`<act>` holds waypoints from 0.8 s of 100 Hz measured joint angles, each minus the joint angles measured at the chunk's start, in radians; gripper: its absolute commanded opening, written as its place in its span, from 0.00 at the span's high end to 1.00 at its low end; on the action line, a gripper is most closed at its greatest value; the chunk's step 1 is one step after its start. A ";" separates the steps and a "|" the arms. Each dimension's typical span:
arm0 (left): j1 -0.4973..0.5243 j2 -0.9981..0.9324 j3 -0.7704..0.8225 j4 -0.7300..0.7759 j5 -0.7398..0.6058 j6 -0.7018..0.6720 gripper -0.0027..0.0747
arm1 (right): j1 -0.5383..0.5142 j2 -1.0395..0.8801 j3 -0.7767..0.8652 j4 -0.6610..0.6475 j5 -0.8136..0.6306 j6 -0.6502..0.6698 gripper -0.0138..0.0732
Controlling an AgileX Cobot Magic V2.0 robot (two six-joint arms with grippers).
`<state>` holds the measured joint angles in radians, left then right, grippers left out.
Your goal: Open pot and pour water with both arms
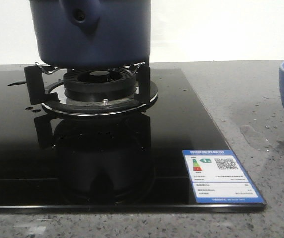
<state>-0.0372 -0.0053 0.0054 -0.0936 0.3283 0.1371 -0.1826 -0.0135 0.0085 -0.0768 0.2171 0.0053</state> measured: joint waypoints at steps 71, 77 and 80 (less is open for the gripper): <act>0.000 0.000 0.000 0.000 0.000 0.000 0.99 | -0.001 0.000 -0.002 0.051 0.114 0.001 0.91; 0.000 0.000 0.000 0.000 0.000 0.000 0.99 | -0.001 0.000 -0.002 0.053 0.114 0.001 0.91; 0.000 0.000 0.000 0.000 0.000 0.000 0.99 | -0.001 0.000 -0.002 0.053 0.114 0.001 0.91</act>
<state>-0.0372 -0.0053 0.0054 -0.0936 0.3283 0.1371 -0.1833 -0.0135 0.0066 -0.0239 0.3313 0.0067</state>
